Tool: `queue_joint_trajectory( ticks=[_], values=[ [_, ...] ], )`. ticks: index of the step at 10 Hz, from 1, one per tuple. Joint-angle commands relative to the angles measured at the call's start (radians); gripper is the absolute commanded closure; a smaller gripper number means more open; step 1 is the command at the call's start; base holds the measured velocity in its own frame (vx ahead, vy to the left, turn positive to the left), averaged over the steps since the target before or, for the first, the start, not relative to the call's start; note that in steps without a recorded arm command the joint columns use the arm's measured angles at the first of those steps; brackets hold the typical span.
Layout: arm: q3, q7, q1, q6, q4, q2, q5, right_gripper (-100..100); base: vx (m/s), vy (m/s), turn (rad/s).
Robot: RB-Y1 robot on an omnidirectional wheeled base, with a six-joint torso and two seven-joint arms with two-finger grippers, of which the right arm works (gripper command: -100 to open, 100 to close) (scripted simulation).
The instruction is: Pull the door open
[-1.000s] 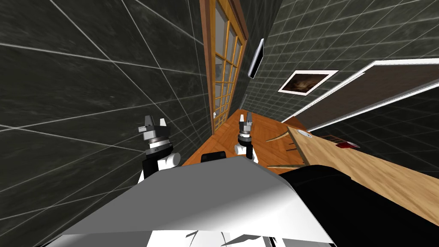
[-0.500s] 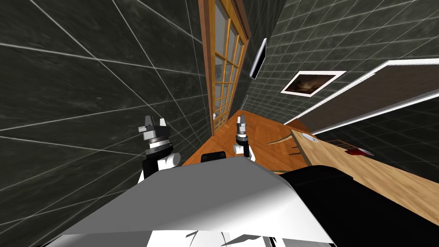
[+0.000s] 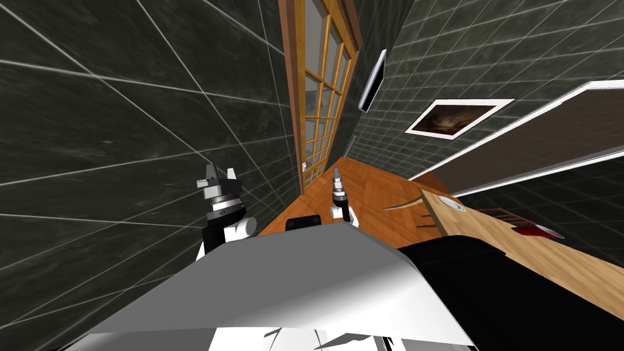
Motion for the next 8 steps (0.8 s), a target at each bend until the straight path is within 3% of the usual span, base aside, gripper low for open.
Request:
queue_joint_trajectory(
  ticks=[1, 4, 8],
  values=[
    [-0.002, 0.035, -0.013, -0.009, 0.048, -0.007, 0.019, -100, 0.082, -0.089, 0.086],
    [-0.003, 0.100, -0.038, -0.032, 0.143, -0.015, 0.058, -100, 0.086, -0.074, 0.068],
    [-0.004, 0.167, -0.065, -0.055, 0.236, -0.022, 0.098, -100, 0.066, -0.057, 0.055]
  ],
)
